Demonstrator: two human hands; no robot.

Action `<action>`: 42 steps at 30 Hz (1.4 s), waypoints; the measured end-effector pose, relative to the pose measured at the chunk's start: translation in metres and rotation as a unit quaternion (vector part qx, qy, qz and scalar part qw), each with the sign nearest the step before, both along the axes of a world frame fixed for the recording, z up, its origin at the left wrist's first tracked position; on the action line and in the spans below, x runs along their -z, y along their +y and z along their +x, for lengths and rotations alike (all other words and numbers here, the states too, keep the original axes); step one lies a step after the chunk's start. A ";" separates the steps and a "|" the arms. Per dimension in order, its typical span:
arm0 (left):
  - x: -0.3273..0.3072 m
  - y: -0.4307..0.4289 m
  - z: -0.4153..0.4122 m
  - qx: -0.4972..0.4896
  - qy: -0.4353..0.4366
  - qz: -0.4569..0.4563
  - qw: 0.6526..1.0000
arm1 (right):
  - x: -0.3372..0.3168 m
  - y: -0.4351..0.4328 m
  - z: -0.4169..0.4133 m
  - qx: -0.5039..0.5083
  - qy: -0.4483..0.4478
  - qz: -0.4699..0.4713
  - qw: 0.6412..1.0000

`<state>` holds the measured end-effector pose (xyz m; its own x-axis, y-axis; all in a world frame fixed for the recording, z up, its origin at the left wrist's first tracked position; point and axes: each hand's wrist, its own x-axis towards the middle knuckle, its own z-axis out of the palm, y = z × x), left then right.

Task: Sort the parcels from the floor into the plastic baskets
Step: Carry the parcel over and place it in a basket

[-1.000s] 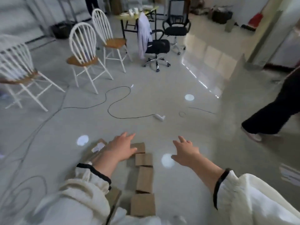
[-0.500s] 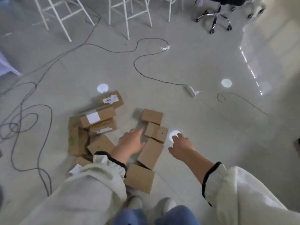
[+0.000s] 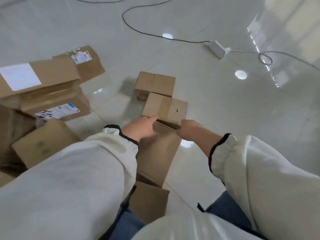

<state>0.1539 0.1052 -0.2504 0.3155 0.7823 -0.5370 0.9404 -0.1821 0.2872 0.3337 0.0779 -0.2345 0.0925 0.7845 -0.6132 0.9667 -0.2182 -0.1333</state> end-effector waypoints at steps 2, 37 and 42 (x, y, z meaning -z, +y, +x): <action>0.009 0.011 0.002 0.003 -0.017 -0.012 1.000 | 0.010 0.005 0.000 -0.006 0.014 -0.023 1.000; -0.035 0.041 -0.026 -0.215 -0.161 0.042 0.962 | -0.025 0.039 0.006 0.271 0.379 0.023 0.885; -0.037 0.023 -0.028 -0.157 -0.166 0.067 0.971 | -0.024 0.022 0.008 0.212 0.379 0.043 0.900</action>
<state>0.1262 0.1286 -0.2130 0.1892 0.9236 -0.3335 0.8149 0.0418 0.5781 0.3415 0.1004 -0.2107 -0.0248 0.8252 -0.5642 0.4230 -0.5027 -0.7539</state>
